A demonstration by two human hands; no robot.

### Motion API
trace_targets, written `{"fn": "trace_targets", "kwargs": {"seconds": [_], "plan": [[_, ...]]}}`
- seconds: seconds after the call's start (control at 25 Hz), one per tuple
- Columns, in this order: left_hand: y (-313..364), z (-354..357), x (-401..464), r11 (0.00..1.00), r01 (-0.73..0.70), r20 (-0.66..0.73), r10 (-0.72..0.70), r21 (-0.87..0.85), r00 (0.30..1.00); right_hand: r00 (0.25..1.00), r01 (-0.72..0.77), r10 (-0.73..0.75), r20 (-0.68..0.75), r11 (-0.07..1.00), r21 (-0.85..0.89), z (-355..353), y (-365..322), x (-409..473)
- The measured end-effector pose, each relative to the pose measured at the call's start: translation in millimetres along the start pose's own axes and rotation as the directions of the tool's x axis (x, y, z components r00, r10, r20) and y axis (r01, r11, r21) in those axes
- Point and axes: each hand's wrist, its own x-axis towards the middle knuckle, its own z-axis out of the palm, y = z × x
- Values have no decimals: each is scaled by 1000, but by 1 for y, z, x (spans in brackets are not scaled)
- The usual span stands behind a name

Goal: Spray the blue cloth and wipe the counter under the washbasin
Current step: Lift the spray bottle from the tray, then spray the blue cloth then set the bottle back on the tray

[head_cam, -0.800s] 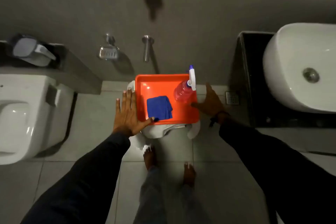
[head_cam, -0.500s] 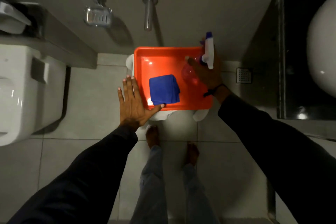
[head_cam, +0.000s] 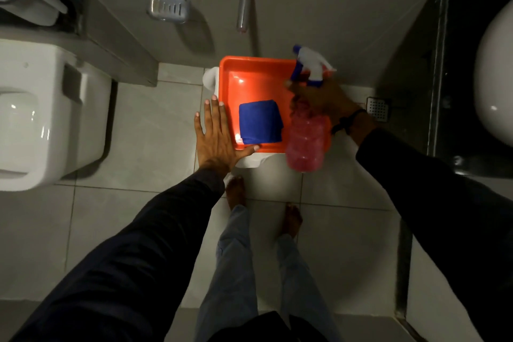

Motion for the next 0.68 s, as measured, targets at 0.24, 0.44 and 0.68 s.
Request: {"fn": "trace_targets", "kwargs": {"seconds": [0.24, 0.44, 0.68], "plan": [[0, 7, 1, 1000, 6, -3, -6, 4, 1000, 993, 10, 14, 119, 979, -202, 11, 75, -50], [-6, 13, 5, 999, -9, -11, 8, -40, 1000, 992, -76, 108, 60, 915, -396, 19, 100, -60], [-6, 14, 6, 999, -11, -3, 11, -45, 1000, 984, -157, 177, -15, 827, -540, 33, 89, -63]]}}
